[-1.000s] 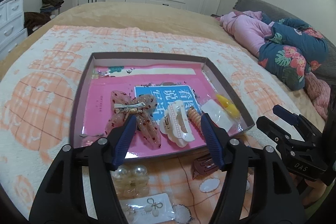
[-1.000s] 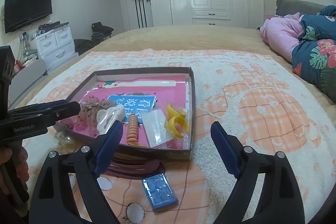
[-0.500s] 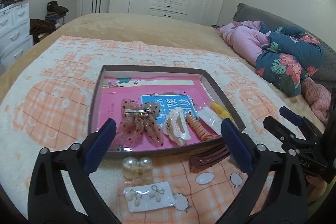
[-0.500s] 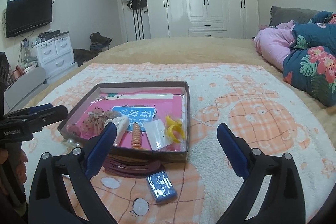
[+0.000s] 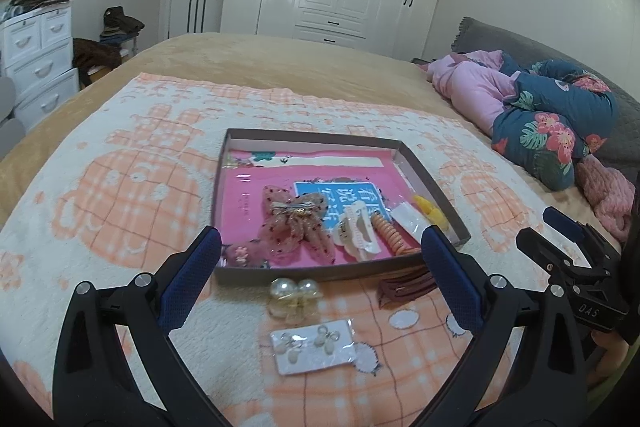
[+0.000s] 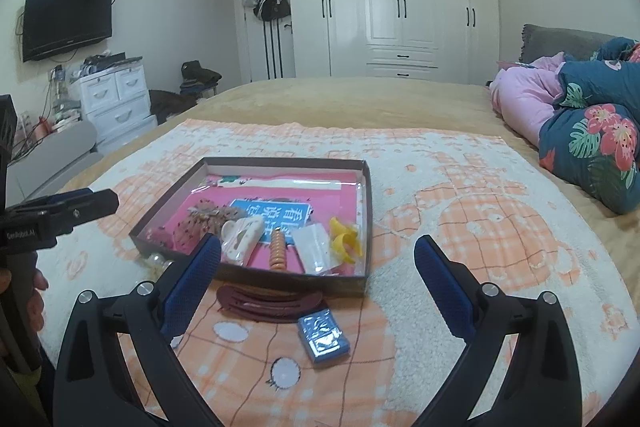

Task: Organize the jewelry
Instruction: 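Withdraw both grippers from the tray toward the earring card and blue box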

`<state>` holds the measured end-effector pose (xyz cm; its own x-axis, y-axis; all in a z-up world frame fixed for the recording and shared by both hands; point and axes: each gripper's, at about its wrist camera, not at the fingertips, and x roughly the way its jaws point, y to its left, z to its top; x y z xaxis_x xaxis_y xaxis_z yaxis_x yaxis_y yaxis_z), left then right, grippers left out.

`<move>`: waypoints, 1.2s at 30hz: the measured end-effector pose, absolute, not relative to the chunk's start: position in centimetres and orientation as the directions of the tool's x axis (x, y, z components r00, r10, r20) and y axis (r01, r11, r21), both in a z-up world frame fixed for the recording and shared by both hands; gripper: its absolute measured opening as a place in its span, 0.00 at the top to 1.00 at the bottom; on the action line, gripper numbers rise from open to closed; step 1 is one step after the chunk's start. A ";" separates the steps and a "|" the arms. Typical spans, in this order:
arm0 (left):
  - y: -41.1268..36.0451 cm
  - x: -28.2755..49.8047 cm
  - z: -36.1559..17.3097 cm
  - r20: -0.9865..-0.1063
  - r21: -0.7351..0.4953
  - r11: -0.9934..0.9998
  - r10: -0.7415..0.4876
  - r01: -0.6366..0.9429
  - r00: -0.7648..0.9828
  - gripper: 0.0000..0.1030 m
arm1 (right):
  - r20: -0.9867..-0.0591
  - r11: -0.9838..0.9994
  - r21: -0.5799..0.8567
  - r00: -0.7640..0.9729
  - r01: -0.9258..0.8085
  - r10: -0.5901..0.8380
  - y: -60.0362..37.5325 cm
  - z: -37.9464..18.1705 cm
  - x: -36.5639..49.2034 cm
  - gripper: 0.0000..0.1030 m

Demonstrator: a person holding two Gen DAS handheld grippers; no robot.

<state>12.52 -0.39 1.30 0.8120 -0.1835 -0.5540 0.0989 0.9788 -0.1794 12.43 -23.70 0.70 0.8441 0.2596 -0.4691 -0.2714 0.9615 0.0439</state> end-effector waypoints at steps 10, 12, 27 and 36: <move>1.2 10.6 0.8 -0.560 -0.184 0.980 -0.172 0.081 0.811 0.11 | -0.489 0.953 0.009 0.829 -0.304 0.270 -22.4 -0.2 10.4 0.08; 1.4 10.1 0.6 -0.559 -0.182 0.980 -0.171 0.081 0.812 0.11 | -0.494 0.952 0.003 0.827 -0.306 0.267 -22.3 -0.4 10.2 0.08; 0.7 8.4 -2.2 -0.606 -0.159 0.983 -0.168 0.088 0.777 0.11 | -0.542 0.939 -0.032 0.795 -0.342 0.271 -21.3 -2.8 8.6 0.08; -1.2 8.4 -4.1 -0.640 -0.138 0.983 -0.181 0.121 0.747 0.11 | -0.564 0.946 -0.050 0.790 -0.321 0.238 -22.2 -4.4 8.5 0.08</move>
